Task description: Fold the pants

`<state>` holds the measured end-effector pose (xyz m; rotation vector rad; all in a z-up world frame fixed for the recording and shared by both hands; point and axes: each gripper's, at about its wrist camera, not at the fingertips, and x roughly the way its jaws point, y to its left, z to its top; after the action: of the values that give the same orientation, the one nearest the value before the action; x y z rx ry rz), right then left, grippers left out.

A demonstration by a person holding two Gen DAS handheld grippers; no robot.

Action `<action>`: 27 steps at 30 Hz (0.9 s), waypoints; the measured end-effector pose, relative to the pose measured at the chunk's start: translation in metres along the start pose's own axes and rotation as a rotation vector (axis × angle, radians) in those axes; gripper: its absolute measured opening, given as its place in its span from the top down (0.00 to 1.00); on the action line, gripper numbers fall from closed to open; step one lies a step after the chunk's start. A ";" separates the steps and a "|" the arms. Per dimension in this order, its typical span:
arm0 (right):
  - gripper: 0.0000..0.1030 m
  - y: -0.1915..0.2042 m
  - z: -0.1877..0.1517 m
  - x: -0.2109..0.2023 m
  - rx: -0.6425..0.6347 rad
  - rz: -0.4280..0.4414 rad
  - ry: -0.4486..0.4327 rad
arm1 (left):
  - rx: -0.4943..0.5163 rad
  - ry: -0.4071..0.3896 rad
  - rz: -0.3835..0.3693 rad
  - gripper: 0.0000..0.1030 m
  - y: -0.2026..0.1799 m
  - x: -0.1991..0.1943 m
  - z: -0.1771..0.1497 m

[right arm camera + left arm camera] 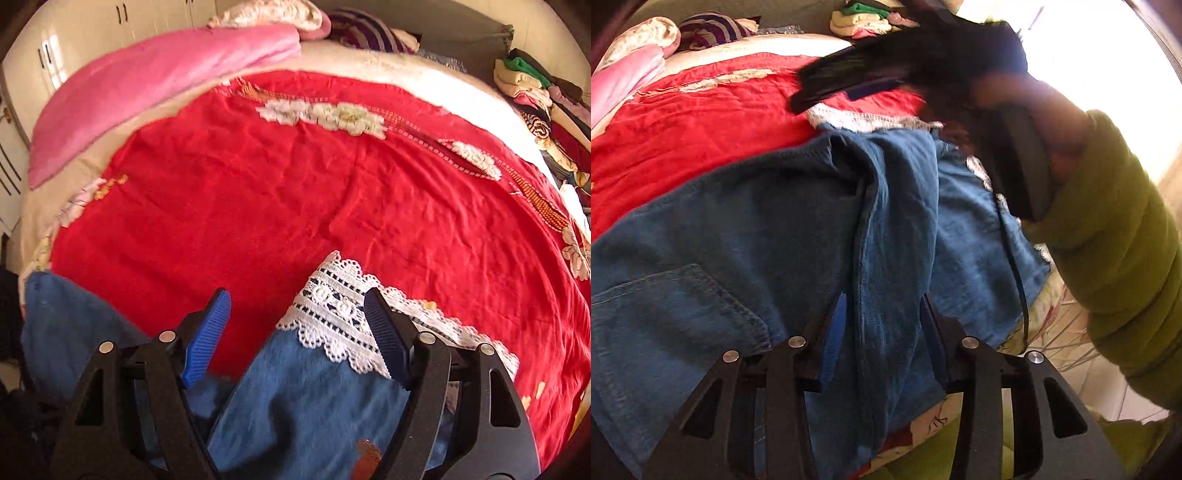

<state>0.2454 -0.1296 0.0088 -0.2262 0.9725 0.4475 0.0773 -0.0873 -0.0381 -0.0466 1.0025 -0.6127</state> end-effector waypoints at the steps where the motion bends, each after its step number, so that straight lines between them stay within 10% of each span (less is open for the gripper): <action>1: 0.34 0.001 0.001 0.006 0.000 -0.021 0.012 | 0.001 0.004 0.000 0.63 0.000 0.001 -0.001; 6: 0.40 -0.001 0.002 0.035 0.008 -0.062 0.054 | 0.007 0.004 -0.001 0.63 0.001 0.004 -0.004; 10: 0.93 -0.015 -0.002 0.030 0.034 -0.059 0.025 | 0.012 -0.006 0.000 0.63 -0.001 0.004 -0.005; 22: 0.95 -0.073 -0.044 -0.086 0.207 -0.011 -0.196 | 0.021 -0.076 0.032 0.52 -0.004 -0.014 0.000; 27: 0.95 -0.096 -0.086 -0.136 0.304 -0.017 -0.264 | 0.052 -0.083 0.066 0.68 -0.010 -0.009 0.006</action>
<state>0.1603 -0.2837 0.0735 0.0983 0.7658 0.2992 0.0740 -0.0926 -0.0253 0.0062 0.9038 -0.5717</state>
